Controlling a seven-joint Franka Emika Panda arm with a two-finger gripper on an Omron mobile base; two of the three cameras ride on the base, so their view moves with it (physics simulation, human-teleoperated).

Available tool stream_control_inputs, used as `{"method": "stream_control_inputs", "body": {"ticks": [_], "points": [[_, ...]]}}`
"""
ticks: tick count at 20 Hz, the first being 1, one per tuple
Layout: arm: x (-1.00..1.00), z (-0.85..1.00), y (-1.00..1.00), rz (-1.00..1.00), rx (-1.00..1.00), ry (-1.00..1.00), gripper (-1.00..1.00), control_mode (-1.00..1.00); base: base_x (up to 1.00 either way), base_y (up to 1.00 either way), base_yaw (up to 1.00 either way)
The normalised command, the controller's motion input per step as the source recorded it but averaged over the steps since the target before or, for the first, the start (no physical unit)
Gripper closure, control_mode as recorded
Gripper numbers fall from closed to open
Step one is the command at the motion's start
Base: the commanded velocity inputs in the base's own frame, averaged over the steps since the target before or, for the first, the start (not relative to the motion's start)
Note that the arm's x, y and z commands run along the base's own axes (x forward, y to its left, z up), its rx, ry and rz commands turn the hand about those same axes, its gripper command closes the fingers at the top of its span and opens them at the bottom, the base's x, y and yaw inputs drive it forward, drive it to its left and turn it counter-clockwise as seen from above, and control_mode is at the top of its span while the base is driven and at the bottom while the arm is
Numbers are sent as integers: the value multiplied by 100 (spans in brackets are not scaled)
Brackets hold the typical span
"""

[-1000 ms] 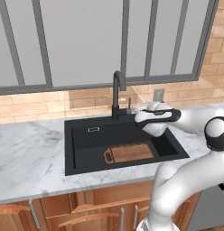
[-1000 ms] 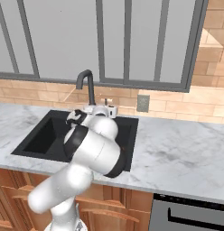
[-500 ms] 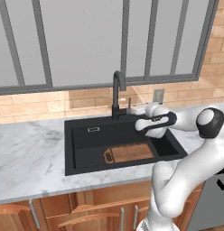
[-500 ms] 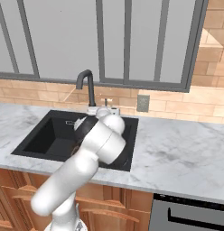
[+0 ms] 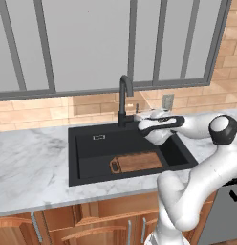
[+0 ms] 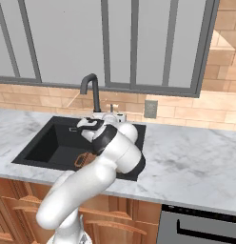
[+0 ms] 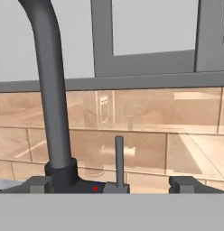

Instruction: Turn on the sink faucet with hot water and rinse the cutting board for ten seconds, then turn off the faucet. Push the cutting board to reach the water if necessary.

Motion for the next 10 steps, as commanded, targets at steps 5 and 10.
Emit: {"method": "stream_control_inputs", "body": {"ticks": [5, 10], "points": [[26, -10, 0, 0, 0, 0, -100, -100, 0, 0, 0], [27, -6, 0, 0, 0, 0, -100, -100, 0, 0, 0]]}}
